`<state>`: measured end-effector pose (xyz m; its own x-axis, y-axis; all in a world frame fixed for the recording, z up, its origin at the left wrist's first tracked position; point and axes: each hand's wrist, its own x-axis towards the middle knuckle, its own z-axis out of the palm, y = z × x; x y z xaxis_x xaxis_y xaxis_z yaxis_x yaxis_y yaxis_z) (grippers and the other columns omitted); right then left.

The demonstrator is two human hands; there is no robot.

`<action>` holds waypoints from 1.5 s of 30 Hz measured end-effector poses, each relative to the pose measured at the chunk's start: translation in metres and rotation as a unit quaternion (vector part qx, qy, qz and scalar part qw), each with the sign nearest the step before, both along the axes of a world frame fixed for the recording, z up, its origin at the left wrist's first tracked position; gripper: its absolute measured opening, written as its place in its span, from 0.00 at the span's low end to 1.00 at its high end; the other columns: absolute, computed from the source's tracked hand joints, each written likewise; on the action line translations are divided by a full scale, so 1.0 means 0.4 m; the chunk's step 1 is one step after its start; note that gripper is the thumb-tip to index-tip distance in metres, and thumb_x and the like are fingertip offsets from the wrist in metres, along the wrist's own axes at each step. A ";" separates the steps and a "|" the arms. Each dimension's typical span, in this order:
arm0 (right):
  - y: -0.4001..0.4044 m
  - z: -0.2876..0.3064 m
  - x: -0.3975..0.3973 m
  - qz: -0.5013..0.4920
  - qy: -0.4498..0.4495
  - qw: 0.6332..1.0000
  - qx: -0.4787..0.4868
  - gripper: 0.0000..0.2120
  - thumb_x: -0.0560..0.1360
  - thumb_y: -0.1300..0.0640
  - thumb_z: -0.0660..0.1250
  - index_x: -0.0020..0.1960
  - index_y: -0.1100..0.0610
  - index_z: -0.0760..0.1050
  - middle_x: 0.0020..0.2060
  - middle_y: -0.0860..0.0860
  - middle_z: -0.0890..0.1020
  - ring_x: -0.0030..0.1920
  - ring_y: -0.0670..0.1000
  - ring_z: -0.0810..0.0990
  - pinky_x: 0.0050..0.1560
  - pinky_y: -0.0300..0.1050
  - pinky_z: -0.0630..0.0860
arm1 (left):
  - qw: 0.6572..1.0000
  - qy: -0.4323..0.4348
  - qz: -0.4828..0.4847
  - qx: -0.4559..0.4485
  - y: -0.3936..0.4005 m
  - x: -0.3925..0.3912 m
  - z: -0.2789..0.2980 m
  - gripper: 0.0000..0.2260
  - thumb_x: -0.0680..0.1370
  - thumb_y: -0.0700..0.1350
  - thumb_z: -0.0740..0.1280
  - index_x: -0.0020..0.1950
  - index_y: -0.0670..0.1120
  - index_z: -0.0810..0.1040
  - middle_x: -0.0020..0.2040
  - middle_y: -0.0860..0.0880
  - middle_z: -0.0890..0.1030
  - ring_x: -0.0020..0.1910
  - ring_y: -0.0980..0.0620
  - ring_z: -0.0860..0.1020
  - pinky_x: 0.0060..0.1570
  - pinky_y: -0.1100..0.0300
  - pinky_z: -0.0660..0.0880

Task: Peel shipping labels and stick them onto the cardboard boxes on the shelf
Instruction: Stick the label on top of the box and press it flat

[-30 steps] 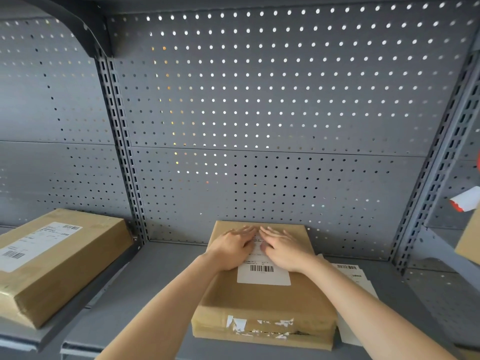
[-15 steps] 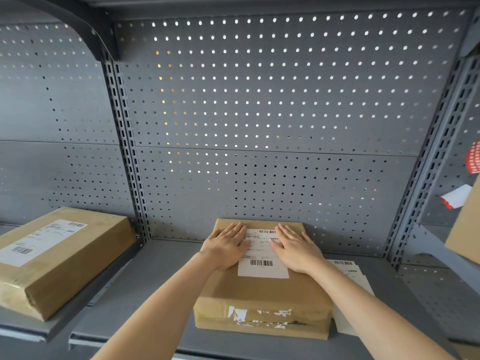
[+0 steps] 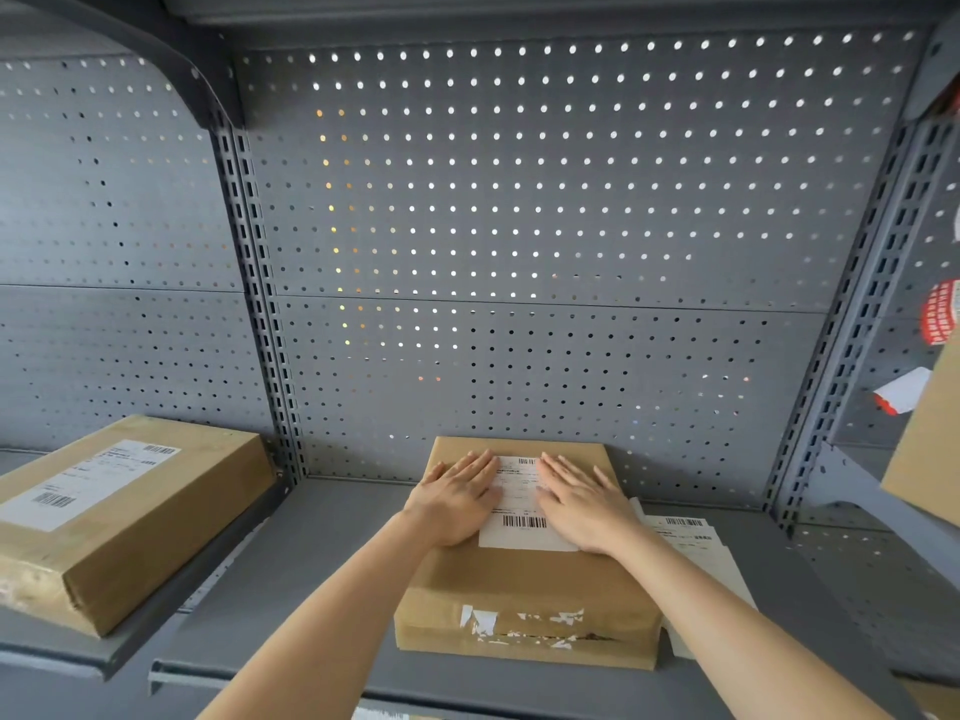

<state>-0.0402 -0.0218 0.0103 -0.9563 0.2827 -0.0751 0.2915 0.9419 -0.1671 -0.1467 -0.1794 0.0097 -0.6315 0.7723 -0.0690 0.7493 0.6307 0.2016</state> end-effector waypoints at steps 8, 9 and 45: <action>0.011 0.001 0.035 -0.035 -0.002 0.999 0.003 0.27 0.81 0.44 0.37 0.77 0.52 0.38 0.77 0.46 0.41 0.76 0.44 0.40 0.76 0.51 0.37 | 1.000 -0.002 0.010 0.003 -0.031 0.012 0.004 0.25 0.82 0.55 0.42 0.78 0.50 0.42 0.79 0.54 0.43 0.77 0.57 0.42 0.76 0.53 0.40; 0.003 0.002 0.040 -0.021 -0.003 1.000 0.007 0.27 0.81 0.44 0.37 0.77 0.52 0.38 0.77 0.46 0.40 0.76 0.44 0.39 0.76 0.50 0.36 | 1.000 -0.001 0.000 0.005 -0.028 0.020 0.006 0.25 0.82 0.55 0.42 0.78 0.50 0.42 0.79 0.54 0.43 0.77 0.57 0.42 0.76 0.53 0.39; -0.080 0.036 0.163 0.058 -0.008 0.998 0.004 0.25 0.82 0.46 0.38 0.77 0.51 0.37 0.76 0.44 0.39 0.71 0.39 0.35 0.73 0.48 0.33 | 0.996 0.059 -0.018 -0.066 -0.155 0.080 0.012 0.24 0.83 0.50 0.41 0.77 0.45 0.40 0.79 0.49 0.41 0.77 0.52 0.42 0.76 0.51 0.42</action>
